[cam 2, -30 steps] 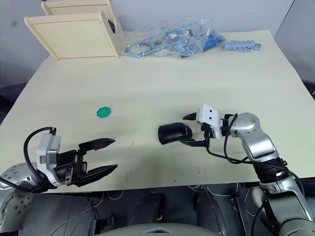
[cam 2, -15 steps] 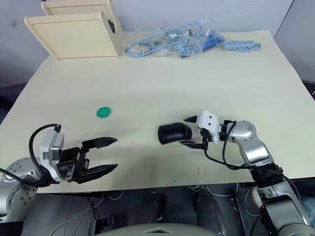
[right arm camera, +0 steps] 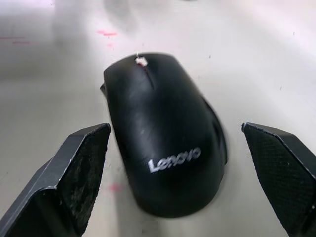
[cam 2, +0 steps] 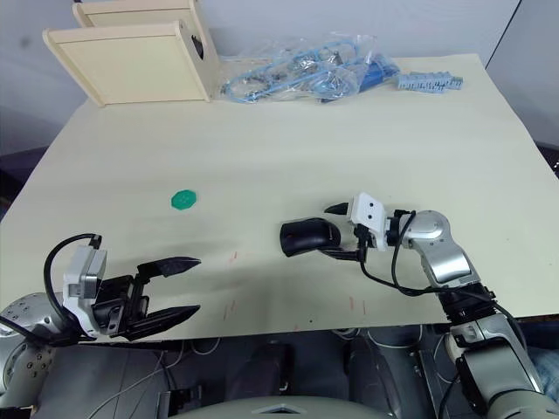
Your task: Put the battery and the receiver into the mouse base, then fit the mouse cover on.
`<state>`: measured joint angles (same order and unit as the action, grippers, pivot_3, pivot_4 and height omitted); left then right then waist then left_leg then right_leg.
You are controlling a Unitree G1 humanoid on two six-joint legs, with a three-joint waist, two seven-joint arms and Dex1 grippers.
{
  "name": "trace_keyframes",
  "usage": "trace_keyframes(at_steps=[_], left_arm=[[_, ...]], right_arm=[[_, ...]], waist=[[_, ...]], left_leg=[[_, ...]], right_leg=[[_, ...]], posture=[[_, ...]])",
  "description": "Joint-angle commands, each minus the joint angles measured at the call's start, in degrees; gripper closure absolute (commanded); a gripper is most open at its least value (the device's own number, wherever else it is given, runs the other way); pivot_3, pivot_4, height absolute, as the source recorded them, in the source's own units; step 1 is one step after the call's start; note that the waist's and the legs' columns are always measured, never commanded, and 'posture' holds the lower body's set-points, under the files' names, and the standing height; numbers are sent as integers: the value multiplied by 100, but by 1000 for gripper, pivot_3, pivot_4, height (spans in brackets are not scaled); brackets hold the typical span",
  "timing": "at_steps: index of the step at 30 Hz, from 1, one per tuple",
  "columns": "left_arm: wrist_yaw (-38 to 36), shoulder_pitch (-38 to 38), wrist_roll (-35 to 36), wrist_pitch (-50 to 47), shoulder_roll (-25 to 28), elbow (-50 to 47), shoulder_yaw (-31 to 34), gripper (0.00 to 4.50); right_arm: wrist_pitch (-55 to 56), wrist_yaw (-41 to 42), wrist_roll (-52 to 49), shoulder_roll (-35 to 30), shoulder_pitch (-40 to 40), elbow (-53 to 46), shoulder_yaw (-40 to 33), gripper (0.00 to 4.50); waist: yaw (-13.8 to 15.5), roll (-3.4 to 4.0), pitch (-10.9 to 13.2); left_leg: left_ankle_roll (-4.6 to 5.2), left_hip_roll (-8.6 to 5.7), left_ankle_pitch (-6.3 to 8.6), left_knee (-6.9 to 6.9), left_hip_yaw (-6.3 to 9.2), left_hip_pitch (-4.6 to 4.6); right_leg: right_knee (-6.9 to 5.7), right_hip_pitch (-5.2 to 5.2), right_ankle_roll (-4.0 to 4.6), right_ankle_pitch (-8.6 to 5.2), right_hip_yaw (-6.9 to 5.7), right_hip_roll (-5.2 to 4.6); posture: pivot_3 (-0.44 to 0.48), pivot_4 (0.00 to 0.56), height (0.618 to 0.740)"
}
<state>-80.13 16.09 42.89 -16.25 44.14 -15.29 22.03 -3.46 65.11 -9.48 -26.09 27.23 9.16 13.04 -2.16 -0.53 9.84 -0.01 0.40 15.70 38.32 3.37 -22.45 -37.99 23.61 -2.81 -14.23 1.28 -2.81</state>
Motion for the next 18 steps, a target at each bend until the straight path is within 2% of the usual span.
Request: trace_keyframes(at_steps=[1,18], left_arm=[[-4,81,62,109,5,-183,182,0],[69,111,96,104,40,-252,219,0]], right_arm=[[200,124,-29,16,141,8,34,20],[309,300,-4,87,314,309,92,20]], waist=[[6,0,0],[1,0,0]], left_leg=[[0,0,0,0,0,0],[0,0,0,0,0,0]], right_leg=[[0,0,0,0,0,0],[-1,0,0,0,0,0]], posture=[[0,150,740],[0,150,740]])
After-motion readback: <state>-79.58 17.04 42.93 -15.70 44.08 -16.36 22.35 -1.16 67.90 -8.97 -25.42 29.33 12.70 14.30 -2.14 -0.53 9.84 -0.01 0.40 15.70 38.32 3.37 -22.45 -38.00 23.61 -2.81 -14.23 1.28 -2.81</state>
